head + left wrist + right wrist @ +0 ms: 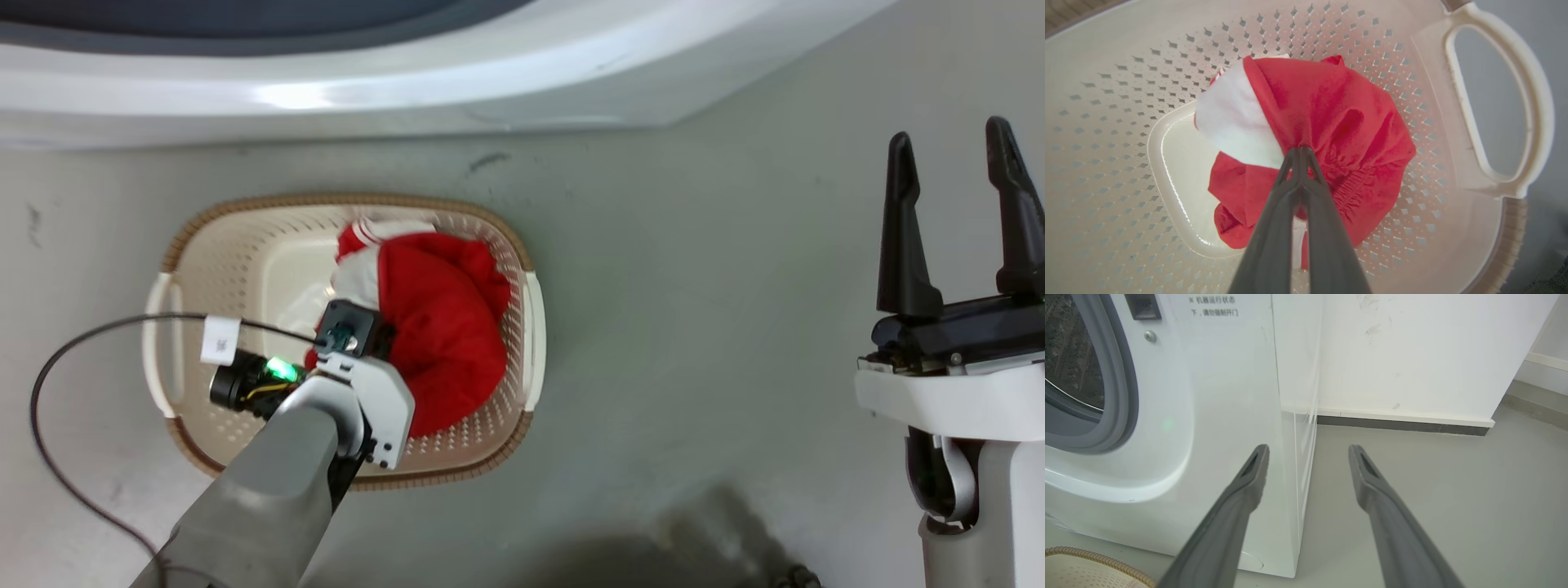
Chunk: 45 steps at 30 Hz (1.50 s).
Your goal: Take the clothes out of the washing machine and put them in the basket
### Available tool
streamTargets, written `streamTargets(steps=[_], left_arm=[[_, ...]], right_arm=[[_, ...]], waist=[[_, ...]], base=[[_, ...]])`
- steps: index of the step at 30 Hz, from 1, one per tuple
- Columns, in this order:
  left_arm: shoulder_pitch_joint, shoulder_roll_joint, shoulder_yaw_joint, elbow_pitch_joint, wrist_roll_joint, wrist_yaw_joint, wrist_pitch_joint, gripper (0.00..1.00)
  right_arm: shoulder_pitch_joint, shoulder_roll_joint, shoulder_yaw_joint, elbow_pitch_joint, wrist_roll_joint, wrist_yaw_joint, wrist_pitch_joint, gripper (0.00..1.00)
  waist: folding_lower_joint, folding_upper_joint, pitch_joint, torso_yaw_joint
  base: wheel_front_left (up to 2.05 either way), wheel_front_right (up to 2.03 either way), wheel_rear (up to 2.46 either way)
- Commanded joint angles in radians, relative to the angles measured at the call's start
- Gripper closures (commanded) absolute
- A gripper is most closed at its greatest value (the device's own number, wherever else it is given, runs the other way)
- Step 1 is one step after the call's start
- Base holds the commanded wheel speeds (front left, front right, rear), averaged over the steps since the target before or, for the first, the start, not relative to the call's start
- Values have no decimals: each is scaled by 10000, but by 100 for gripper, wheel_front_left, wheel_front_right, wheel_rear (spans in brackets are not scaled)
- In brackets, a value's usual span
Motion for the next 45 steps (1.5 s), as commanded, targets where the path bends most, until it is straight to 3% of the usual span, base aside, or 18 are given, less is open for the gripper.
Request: streamTargets(steps=[1, 10, 11, 12, 19, 27, 39, 45], left_arm=[[-252, -145, -91, 279, 85, -52, 44, 100], [-769, -583, -161, 1376, -74, -168, 1023, 100], [-759, -597, -184, 1412, -82, -201, 1134, 62], [-759, -584, -233, 1433, -54, -212, 1128, 0], [-461, -740, -147, 1478, -258, -384, 495, 0], [225, -839, 150, 1149, -384, -419, -299, 0], [2565, 233, 2195, -3147, 1115, 656, -306, 0], [3843, 353, 3589, -5180, 1974, 993, -309, 0]], right_arm=[[-191, 14, -25, -51, 36, -7, -20, 0], [-555, 12, 87, -24, 164, -7, -19, 0], [-577, 12, 92, 5, 170, -7, -19, 0], [-560, 14, 95, 28, 176, -7, -19, 0], [-400, 13, 215, 165, 117, -7, -19, 0], [121, 13, 440, 446, 5, -7, -19, 0], [1107, 13, 682, 793, -138, -7, -19, 0], [1691, 13, 638, 940, -138, -7, -19, 0]], waist=[[-3, 0, 705, -216], [-3, 0, 1196, -334], [-3, 0, 1164, -340], [-3, 0, 1104, -338], [-3, 0, 379, -200], [-3, 0, -1200, 126], [-3, 0, -3418, 582], [-3, 0, -4455, 848]], base=[[0, 0, 0], [0, 0, 0], [0, 0, 0], [0, 0, 0], [0, 0, 0], [0, 0, 0], [0, 0, 0], [0, 0, 0]])
